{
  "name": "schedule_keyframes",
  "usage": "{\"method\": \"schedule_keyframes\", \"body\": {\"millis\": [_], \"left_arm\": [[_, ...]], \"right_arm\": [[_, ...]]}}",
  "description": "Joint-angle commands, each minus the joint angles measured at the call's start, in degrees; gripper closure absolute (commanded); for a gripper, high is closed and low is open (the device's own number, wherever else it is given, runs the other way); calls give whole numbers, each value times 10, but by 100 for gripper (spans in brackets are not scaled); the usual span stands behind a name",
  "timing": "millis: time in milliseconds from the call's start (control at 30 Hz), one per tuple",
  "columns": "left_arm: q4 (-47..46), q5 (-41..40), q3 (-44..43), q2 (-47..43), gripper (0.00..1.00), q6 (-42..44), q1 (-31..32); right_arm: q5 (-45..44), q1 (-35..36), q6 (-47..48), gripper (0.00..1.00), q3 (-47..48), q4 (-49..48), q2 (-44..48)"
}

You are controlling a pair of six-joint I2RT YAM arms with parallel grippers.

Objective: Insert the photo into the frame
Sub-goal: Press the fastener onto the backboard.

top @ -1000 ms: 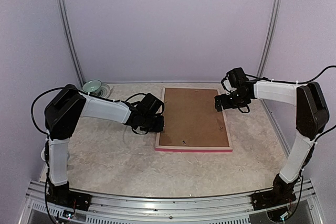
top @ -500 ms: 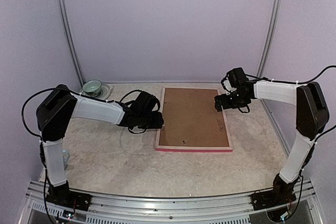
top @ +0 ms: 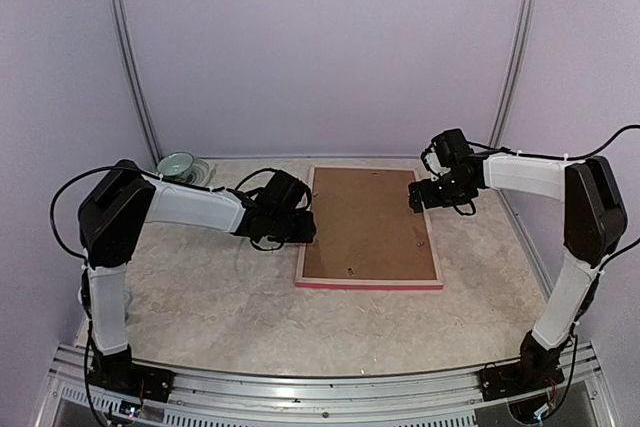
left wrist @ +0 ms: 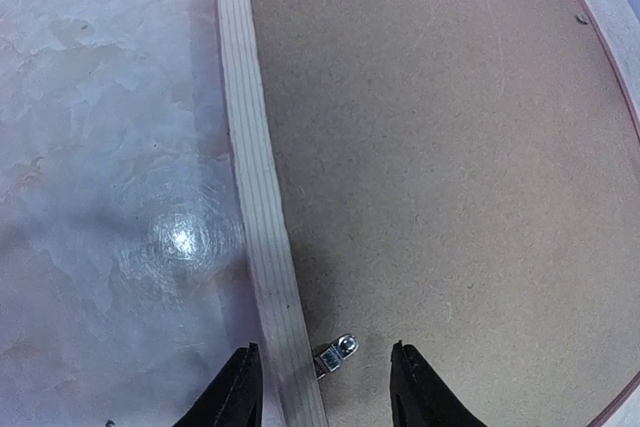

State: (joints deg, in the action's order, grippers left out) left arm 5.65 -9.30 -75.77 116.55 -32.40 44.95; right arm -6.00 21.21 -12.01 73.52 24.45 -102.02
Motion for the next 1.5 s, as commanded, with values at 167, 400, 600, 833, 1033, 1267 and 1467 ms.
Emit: {"method": "schedule_keyframes", "body": {"millis": [167, 400, 600, 833, 1033, 1267, 1467], "left_arm": [[54, -11, -20, 21, 63, 13, 4], [61, -16, -22, 27, 65, 17, 4], [66, -20, -30, 41, 65, 20, 4], [67, -41, -31, 50, 72, 19, 4], [62, -48, -30, 53, 75, 14, 4], [61, -48, -27, 51, 76, 12, 4], [56, -44, -24, 52, 77, 6, 1]], "right_arm": [[6, 3, 1, 1, 8, 9, -3], [10, 3, 2, 1, 7, 10, -2], [12, 3, 1, 1, 8, 10, -1], [14, 3, 1, 1, 7, 10, 1], [13, 3, 1, 1, 5, 10, 2], [12, 3, 1, 1, 5, 10, 2], [11, 3, 1, 1, 4, 9, 0]]}}
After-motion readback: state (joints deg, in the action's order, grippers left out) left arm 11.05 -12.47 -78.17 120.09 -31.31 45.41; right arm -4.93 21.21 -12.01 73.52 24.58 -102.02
